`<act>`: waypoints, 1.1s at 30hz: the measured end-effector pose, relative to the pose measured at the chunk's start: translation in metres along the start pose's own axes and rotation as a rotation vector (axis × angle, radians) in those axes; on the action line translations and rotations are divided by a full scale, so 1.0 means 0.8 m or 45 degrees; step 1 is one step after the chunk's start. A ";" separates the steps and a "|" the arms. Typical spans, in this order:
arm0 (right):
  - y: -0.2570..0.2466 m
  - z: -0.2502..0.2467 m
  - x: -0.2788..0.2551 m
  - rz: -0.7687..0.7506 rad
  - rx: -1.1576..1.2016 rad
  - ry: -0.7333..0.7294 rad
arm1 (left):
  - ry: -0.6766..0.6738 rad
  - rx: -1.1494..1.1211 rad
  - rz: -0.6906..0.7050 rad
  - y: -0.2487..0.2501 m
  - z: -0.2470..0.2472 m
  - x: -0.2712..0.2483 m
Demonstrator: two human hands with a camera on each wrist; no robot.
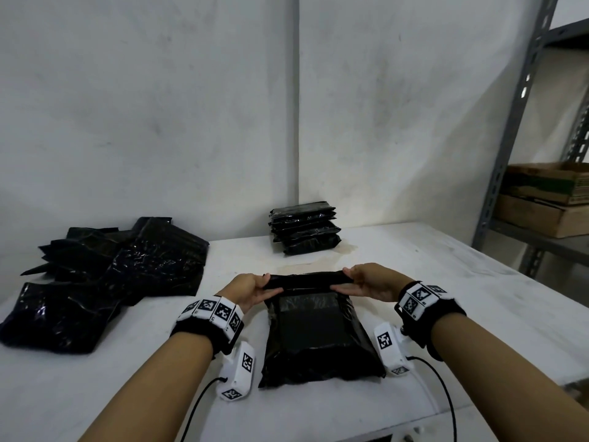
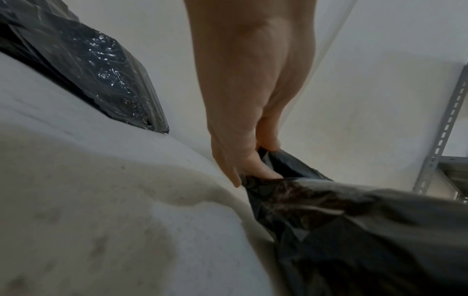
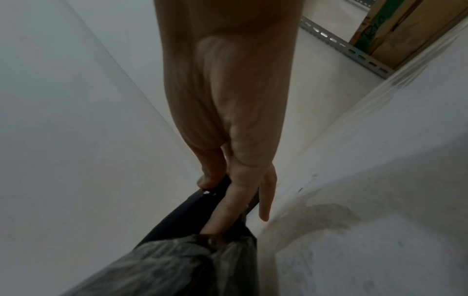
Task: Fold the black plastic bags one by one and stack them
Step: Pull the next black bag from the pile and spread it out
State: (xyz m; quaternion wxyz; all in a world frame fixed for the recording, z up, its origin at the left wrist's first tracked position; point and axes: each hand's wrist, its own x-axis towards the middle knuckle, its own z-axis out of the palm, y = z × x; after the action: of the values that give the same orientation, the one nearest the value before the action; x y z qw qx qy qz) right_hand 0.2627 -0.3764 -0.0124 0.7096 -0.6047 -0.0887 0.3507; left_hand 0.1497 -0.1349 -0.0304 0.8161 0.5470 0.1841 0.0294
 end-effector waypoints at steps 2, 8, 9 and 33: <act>0.002 -0.001 0.001 0.000 -0.061 -0.028 | 0.002 0.026 0.014 -0.002 -0.001 0.001; 0.006 -0.007 0.002 -0.073 -0.133 -0.034 | -0.011 0.120 0.064 -0.003 -0.002 -0.005; 0.007 -0.007 0.001 -0.091 -0.151 -0.038 | -0.025 0.133 0.072 -0.003 -0.002 -0.006; 0.011 -0.028 -0.013 -0.183 -0.153 -0.233 | 0.072 0.178 0.141 -0.005 0.002 -0.006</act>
State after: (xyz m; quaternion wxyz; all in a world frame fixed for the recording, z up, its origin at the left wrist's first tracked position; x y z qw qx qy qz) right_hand 0.2640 -0.4005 -0.0235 0.6843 -0.6036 -0.2171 0.3468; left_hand 0.1447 -0.1390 -0.0320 0.7676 0.6109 0.1783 0.0768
